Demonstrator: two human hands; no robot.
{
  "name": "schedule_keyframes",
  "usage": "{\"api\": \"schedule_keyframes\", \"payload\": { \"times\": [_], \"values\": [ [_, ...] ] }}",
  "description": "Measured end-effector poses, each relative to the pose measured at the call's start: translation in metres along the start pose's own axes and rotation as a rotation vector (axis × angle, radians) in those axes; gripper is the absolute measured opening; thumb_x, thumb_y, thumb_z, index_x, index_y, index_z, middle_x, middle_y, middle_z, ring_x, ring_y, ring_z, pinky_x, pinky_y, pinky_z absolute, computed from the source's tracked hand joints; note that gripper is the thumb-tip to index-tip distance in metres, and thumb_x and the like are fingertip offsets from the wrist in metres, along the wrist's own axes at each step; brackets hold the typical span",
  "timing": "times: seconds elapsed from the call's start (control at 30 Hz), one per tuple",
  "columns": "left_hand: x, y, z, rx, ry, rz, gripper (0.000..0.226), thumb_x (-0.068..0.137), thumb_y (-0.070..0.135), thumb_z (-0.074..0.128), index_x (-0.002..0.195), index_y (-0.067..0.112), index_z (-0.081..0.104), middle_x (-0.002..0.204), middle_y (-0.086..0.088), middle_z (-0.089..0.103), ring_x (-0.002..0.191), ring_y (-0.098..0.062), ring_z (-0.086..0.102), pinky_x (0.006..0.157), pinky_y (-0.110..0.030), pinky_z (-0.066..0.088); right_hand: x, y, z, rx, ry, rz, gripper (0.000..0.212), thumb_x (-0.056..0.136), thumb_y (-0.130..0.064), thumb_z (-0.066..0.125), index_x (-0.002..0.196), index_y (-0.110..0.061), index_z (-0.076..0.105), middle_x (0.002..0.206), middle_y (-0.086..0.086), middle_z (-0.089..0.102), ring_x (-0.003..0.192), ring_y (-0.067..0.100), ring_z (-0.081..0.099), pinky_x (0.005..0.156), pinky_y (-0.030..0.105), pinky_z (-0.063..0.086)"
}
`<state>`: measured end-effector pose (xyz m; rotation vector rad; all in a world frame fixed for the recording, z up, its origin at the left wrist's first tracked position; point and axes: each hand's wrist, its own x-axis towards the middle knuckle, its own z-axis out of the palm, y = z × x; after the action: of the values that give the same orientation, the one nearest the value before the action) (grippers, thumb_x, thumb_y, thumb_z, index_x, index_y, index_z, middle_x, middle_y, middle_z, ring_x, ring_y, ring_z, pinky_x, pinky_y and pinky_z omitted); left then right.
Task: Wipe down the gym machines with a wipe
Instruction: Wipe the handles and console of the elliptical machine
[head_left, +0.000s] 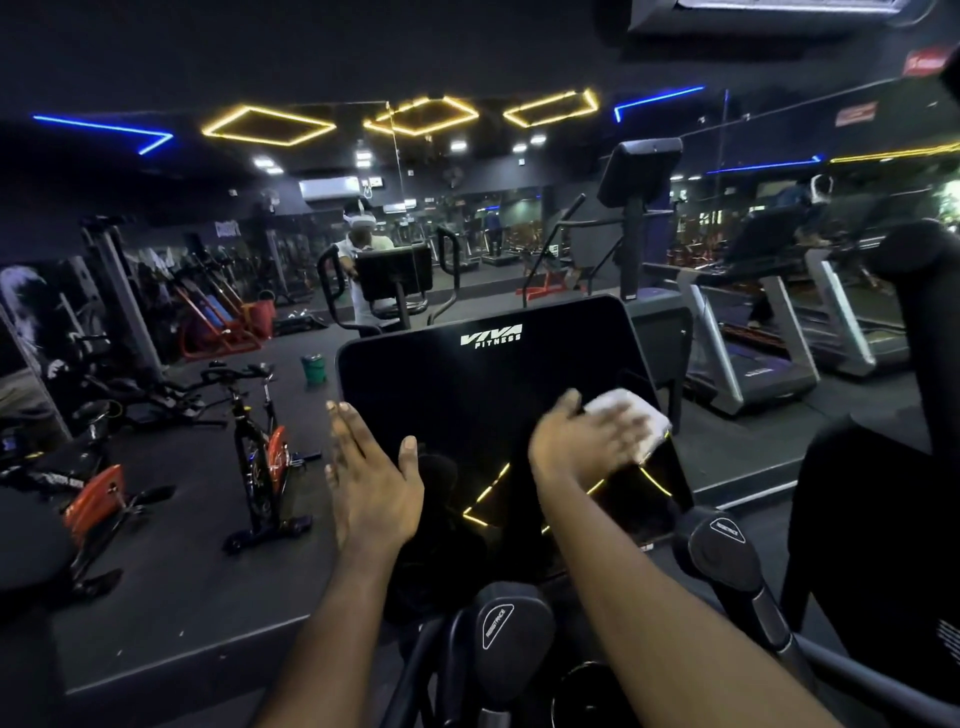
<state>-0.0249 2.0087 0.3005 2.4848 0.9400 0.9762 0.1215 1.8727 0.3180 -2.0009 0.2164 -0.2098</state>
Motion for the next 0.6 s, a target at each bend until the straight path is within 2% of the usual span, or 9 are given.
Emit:
{"api": "schedule_keyframes", "payload": {
  "times": [0.1, 0.17, 0.2, 0.27, 0.33, 0.4, 0.43, 0.5, 0.6],
  "values": [
    [0.000, -0.003, 0.002, -0.022, 0.007, -0.001, 0.085, 0.103, 0.055, 0.027, 0.156, 0.012, -0.025, 0.165, -0.006, -0.028, 0.156, -0.031, 0.002, 0.125, -0.052, 0.017, -0.013, -0.011, 0.014, -0.099, -0.113, -0.560, 0.075, 0.104, -0.058, 0.015, 0.161, -0.012, -0.004, 0.167, 0.010, -0.013, 0.155, 0.025, -0.016, 0.126, 0.042, -0.006],
    [0.000, -0.004, 0.002, -0.040, 0.004, 0.009, 0.085, 0.104, 0.054, 0.028, 0.156, 0.012, -0.023, 0.166, -0.008, -0.025, 0.156, -0.031, 0.001, 0.125, -0.052, 0.017, -0.025, 0.018, 0.016, -0.134, -0.103, -0.682, 0.071, 0.105, -0.057, 0.016, 0.161, -0.016, -0.001, 0.167, 0.002, -0.010, 0.155, 0.017, -0.015, 0.126, 0.037, -0.006],
    [0.000, -0.004, 0.001, -0.047, 0.005, 0.018, 0.085, 0.104, 0.053, 0.029, 0.157, 0.011, -0.022, 0.166, -0.009, -0.023, 0.156, -0.031, 0.001, 0.125, -0.053, 0.018, -0.030, 0.039, 0.014, -0.115, -0.041, -0.614, 0.071, 0.105, -0.054, 0.022, 0.162, -0.016, 0.002, 0.168, 0.004, -0.004, 0.156, 0.018, -0.010, 0.126, 0.037, -0.005],
    [0.000, -0.005, 0.001, -0.063, 0.004, 0.027, 0.085, 0.104, 0.052, 0.031, 0.157, 0.011, -0.022, 0.167, -0.009, -0.023, 0.156, -0.031, 0.000, 0.124, -0.053, 0.019, -0.036, 0.073, 0.003, -0.029, 0.115, -0.256, 0.073, 0.105, -0.046, 0.032, 0.161, -0.008, 0.004, 0.169, 0.015, 0.003, 0.156, 0.026, -0.001, 0.125, 0.041, 0.000],
    [0.000, -0.005, 0.001, -0.082, -0.001, 0.025, 0.086, 0.104, 0.052, 0.032, 0.157, 0.013, -0.022, 0.166, -0.007, -0.024, 0.156, -0.031, 0.000, 0.124, -0.054, 0.019, -0.034, 0.075, -0.010, 0.102, 0.131, 0.135, 0.076, 0.106, -0.042, 0.035, 0.159, -0.001, -0.002, 0.167, 0.022, 0.000, 0.155, 0.034, 0.005, 0.123, 0.042, 0.001],
    [0.000, -0.005, 0.000, -0.093, -0.012, 0.023, 0.086, 0.103, 0.053, 0.032, 0.157, 0.015, -0.023, 0.166, -0.005, -0.026, 0.156, -0.032, 0.001, 0.124, -0.054, 0.019, -0.021, 0.050, -0.019, 0.264, 0.129, 0.362, 0.078, 0.106, -0.042, 0.035, 0.158, 0.003, -0.002, 0.166, 0.025, 0.000, 0.154, 0.039, 0.006, 0.123, 0.045, 0.000],
    [0.000, -0.004, 0.000, -0.099, -0.018, 0.021, 0.086, 0.103, 0.053, 0.032, 0.157, 0.016, -0.024, 0.166, -0.004, -0.026, 0.156, -0.032, 0.002, 0.123, -0.055, 0.020, -0.013, 0.033, -0.021, 0.316, 0.121, 0.413, 0.078, 0.106, -0.043, 0.035, 0.158, 0.004, 0.000, 0.166, 0.026, -0.001, 0.154, 0.039, 0.002, 0.123, 0.046, -0.003],
    [-0.001, -0.005, 0.000, -0.107, -0.016, 0.024, 0.086, 0.103, 0.053, 0.032, 0.157, 0.016, -0.024, 0.166, -0.004, -0.026, 0.155, -0.033, 0.004, 0.123, -0.056, 0.021, -0.002, 0.004, -0.019, 0.295, 0.078, 0.330, 0.075, 0.107, -0.045, 0.030, 0.159, 0.001, 0.003, 0.166, 0.024, -0.004, 0.155, 0.037, -0.005, 0.123, 0.047, -0.006],
    [-0.002, -0.006, -0.001, -0.114, -0.022, 0.030, 0.085, 0.103, 0.055, 0.031, 0.156, 0.018, -0.025, 0.165, -0.002, -0.028, 0.156, -0.032, 0.003, 0.123, -0.056, 0.021, 0.006, -0.018, 0.000, 0.154, 0.011, -0.179, 0.070, 0.107, -0.051, 0.019, 0.161, -0.010, 0.003, 0.168, 0.013, -0.005, 0.156, 0.025, -0.010, 0.125, 0.042, -0.006]
  ]
}}
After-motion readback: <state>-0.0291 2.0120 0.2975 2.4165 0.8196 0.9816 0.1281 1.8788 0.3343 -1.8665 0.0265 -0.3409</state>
